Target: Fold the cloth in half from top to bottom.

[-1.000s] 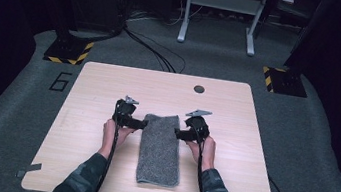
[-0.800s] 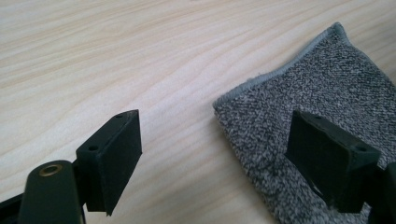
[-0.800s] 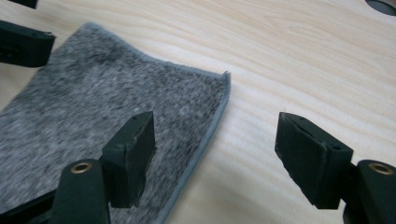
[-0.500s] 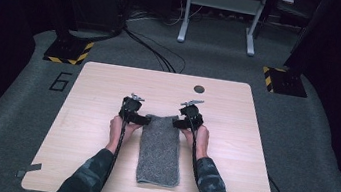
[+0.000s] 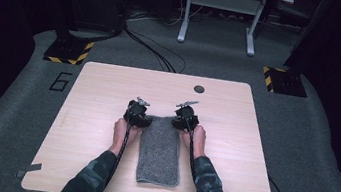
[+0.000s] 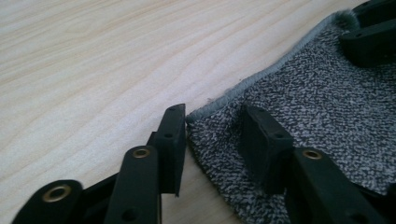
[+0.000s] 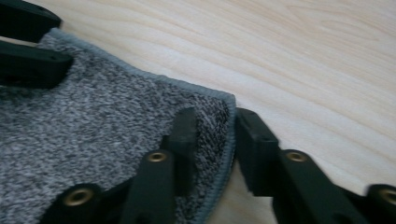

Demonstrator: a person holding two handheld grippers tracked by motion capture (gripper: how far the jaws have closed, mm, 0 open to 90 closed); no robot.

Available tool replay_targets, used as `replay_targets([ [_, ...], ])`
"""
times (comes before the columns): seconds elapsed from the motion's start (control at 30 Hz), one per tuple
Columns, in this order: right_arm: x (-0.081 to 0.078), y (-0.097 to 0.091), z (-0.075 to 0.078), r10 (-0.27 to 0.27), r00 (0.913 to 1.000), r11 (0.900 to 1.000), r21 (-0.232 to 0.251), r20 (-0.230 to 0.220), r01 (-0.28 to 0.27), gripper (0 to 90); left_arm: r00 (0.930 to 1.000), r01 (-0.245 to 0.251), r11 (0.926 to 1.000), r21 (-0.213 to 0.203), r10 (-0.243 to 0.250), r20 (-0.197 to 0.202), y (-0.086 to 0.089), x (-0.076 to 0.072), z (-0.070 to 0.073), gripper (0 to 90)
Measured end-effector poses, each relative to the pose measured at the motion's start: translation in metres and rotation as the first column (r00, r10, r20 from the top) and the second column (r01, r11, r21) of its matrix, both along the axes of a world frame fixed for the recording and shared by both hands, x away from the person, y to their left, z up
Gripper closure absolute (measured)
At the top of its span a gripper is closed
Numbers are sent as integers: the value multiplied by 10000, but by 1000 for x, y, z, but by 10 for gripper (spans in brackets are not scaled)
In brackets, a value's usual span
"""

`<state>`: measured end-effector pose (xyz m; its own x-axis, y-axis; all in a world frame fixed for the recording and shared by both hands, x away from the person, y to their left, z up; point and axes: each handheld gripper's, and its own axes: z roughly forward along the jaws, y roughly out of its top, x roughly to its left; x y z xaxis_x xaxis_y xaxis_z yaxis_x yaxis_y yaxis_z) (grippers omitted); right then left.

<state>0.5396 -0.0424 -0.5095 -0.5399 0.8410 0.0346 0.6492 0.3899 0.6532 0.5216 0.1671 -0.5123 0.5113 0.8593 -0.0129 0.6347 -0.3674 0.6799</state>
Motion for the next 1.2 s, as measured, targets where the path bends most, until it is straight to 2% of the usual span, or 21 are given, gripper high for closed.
replay_targets([
  [0.1,-1,1,0,-14,9999,9999,99,-130,16,816,9998,175,9998,0,-175,-11,-2,-1,0,689],
  [0.2,-2,4,1,-164,9995,9998,109,-272,167,843,9996,291,9996,-54,-291,14,-3,-3,0,767],
  [0.27,-3,4,0,-228,9996,9996,132,-155,230,854,9991,412,9992,3,-412,50,-5,-4,0,822],
  [0.3,-5,4,0,-266,9995,9993,246,-143,270,857,9991,420,9991,-1,-420,90,-5,-4,-1,832],
  [0.37,-6,4,-1,-377,9993,9988,321,-79,380,864,9995,315,9992,-260,-313,62,-4,-4,-1,841],
  [0.43,-8,3,0,-398,9992,9989,248,-74,399,869,9994,331,9988,-368,-334,-57,-1,-3,-1,844],
  [0.53,-14,-2,4,-501,9985,9974,534,216,489,870,9991,392,9973,-620,-380,207,0,-6,4,847],
  [0.67,-22,-9,19,-547,9949,9944,954,850,466,872,9968,530,9949,-853,-477,635,-1,-12,13,847],
  [0.83,-27,-18,38,-355,9890,9935,1120,1439,193,872,9913,681,9903,-1209,-535,1202,-1,-17,29,847],
  [1.0,-24,-23,45,-340,9859,9921,1248,1639,134,872,9851,785,9907,-1111,-600,1613,-4,-14,41,847],
  [1.07,-22,-24,48,-370,9844,9911,1320,1718,142,872,9842,800,9913,-1049,-619,1658,-4,-12,46,847],
  [1.2,-19,-23,56,-176,9792,9921,1255,2022,-81,872,9771,888,9915,-953,-681,2016,-2,-8,58,847],
])
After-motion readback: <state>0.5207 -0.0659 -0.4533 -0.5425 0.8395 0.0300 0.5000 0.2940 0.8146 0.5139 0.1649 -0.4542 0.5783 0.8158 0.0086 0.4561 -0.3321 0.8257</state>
